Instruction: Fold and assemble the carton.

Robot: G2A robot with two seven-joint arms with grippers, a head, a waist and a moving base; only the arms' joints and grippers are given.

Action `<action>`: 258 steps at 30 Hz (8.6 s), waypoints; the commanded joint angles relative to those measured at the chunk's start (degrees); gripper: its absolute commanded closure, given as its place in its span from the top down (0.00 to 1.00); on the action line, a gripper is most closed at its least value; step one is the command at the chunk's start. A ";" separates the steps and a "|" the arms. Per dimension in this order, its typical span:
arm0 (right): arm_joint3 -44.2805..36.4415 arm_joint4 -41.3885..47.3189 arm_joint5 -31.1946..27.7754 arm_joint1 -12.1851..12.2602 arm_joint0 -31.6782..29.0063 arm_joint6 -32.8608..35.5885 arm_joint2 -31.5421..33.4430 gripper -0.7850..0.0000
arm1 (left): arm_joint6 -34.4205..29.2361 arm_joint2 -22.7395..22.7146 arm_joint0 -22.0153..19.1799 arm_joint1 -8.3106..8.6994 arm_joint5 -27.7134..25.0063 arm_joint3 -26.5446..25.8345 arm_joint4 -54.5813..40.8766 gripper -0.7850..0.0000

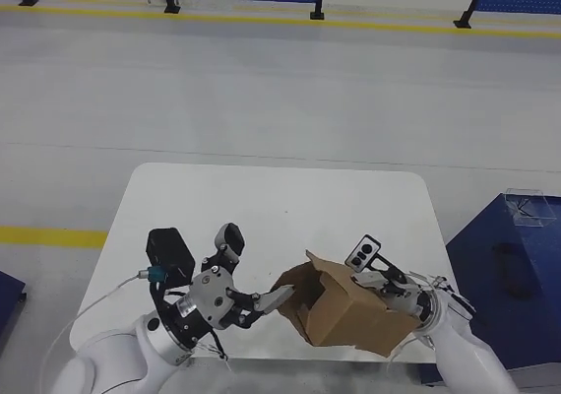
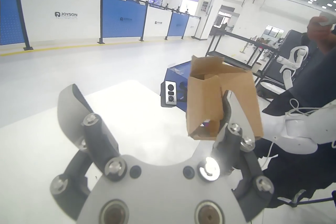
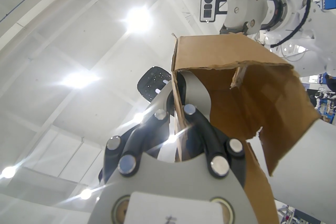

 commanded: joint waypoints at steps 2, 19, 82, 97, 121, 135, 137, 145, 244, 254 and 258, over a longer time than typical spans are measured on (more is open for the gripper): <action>-0.26 0.20 0.16 -0.03 -0.10 0.17 0.18 0.00 | -0.52 -0.52 -0.74 -0.04 0.74 1.26 -1.17 1.00; -0.80 1.80 -0.20 -0.26 -0.66 -0.40 1.50 0.00 | -1.27 -0.99 -1.66 -0.26 1.31 4.07 -6.08 1.00; -1.57 -19.85 -18.58 -0.13 -1.61 3.24 5.09 0.00 | -1.94 4.11 1.92 -0.39 5.58 -1.12 7.38 1.00; -1.26 -14.88 -12.71 -0.35 -1.62 3.24 3.14 0.00 | -2.15 6.41 1.41 -0.63 3.49 0.77 7.59 1.00; 6.11 -3.68 5.80 -0.84 1.75 5.22 -1.32 0.00 | 9.35 -8.07 8.55 0.02 2.07 1.26 12.20 1.00; 5.99 -5.83 4.65 -0.54 1.11 6.18 -0.97 0.00 | 6.16 1.24 7.38 -0.40 -0.65 -1.83 15.42 1.00; 5.84 -5.83 4.54 -0.51 1.00 6.25 -0.84 0.00 | 5.80 1.62 7.24 -0.45 -0.19 -1.98 15.74 1.00; 5.40 -5.58 4.40 -0.38 0.69 6.74 -0.42 0.00 | 4.00 2.87 6.11 -0.65 0.91 -0.60 15.46 1.00; 11.79 66.16 -47.35 -5.01 25.68 -149.61 -21.35 0.00 | 8.47 -5.84 13.45 -0.26 -1.90 -2.81 12.09 1.00; 12.20 71.69 -48.33 -6.48 29.37 -148.63 -22.23 0.73 | 8.47 -5.84 13.45 -0.26 -1.90 -2.81 12.09 1.00; 6.63 69.66 -43.15 -5.49 28.40 -146.97 -18.18 0.96 | 8.47 -5.84 13.45 -0.26 -1.90 -2.81 12.09 1.00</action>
